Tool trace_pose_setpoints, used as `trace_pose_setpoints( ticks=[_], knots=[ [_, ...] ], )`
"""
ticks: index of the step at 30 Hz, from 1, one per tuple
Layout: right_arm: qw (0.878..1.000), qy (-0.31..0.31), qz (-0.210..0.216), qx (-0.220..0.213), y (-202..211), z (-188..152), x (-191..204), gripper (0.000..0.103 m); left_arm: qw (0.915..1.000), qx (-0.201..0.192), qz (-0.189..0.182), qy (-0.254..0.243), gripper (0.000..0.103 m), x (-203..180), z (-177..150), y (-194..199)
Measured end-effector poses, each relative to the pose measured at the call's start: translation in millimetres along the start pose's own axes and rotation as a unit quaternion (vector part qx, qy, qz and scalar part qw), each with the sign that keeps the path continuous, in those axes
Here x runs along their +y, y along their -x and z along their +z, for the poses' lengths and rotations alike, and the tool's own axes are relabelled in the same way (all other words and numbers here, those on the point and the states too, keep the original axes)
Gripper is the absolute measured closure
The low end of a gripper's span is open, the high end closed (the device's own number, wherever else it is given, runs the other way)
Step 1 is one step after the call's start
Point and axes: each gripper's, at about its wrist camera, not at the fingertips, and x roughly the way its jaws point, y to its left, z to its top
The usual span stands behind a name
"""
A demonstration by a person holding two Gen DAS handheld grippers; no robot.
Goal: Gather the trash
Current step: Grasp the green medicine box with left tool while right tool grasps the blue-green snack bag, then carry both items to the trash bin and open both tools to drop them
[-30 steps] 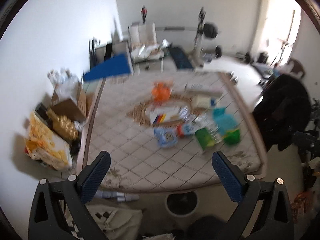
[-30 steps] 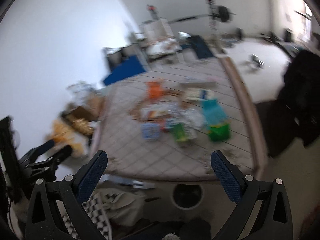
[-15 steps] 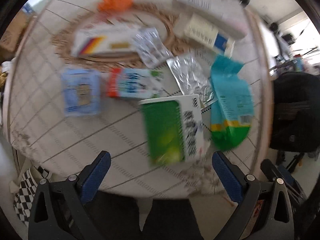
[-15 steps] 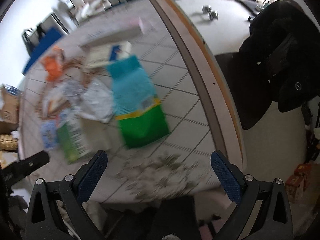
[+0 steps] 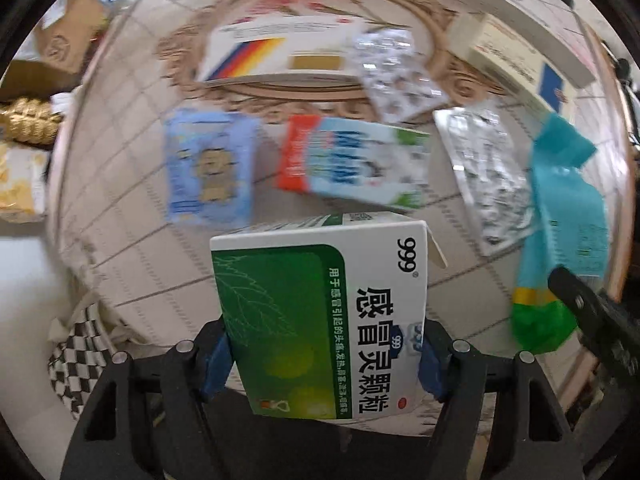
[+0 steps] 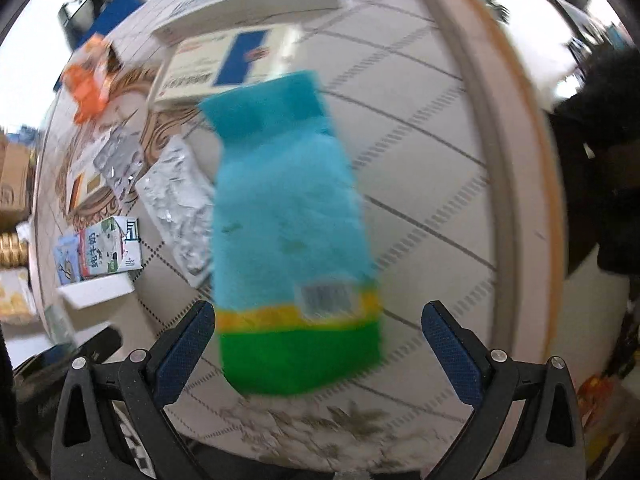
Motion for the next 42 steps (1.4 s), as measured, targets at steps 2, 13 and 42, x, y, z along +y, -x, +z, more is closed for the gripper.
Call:
trace_pose_setpoints(
  ticks=[2, 13, 42],
  knots=[
    [0.999, 0.014, -0.032, 0.018, -17, 6, 14, 0.0, 0.9999, 0.001, 0.001, 0.012, 0.031, 6, -2, -4],
    [0.999, -0.03, -0.034, -0.007, 12, -42, -8, 0.046, 0.9976, -0.068, -0.008, -0.009, 0.031, 14, -41, 17],
    [0.968, 0.137, 0.028, 0.209, -253, -349, 111, 0.047, 0.9522, 0.083, -0.206, 0.21, 0.031, 186, -261, -299]
  ],
)
